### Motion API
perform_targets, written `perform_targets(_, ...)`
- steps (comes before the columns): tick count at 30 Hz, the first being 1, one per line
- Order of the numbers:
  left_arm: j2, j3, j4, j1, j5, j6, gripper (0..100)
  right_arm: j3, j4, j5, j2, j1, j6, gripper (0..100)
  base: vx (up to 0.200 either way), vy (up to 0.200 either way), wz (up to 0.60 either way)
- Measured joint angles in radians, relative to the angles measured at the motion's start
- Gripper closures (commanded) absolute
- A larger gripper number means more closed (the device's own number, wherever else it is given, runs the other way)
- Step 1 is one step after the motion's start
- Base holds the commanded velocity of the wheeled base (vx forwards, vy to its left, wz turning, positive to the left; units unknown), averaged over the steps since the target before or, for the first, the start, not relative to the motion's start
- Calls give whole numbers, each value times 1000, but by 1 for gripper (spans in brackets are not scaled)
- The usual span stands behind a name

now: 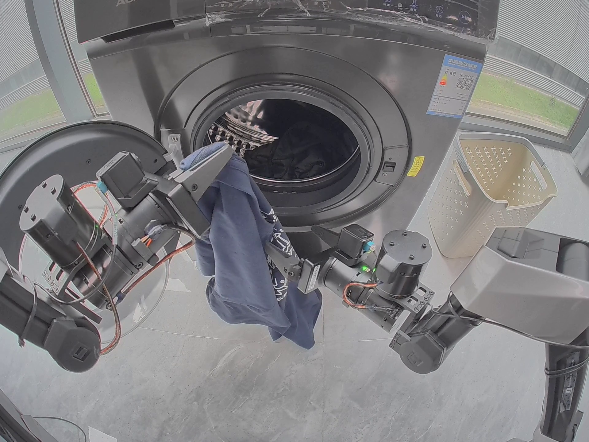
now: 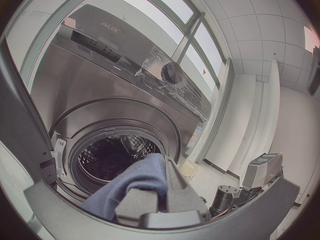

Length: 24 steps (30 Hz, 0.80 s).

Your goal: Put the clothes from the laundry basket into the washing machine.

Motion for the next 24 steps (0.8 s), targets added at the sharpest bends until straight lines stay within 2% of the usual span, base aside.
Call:
perform_targets(3, 0, 0, 0, -1, 0, 0, 100, -14, 3, -1, 13, 9, -25, 0, 0, 0, 0)
perform_targets(10, 1, 0, 0, 2, 1, 0, 100, -20, 17, -1, 27, 83, -66, 0, 0, 0, 0)
perform_targets(16, 3, 0, -1, 4, 1, 0, 100, -24, 24, 0, 30, 135, -71, 0, 0, 0, 0)
perform_targets(24, 4, 0, -1, 6, 1, 0, 100, -39, 7, 10, 40, 132, -68, 0, 0, 0, 0)
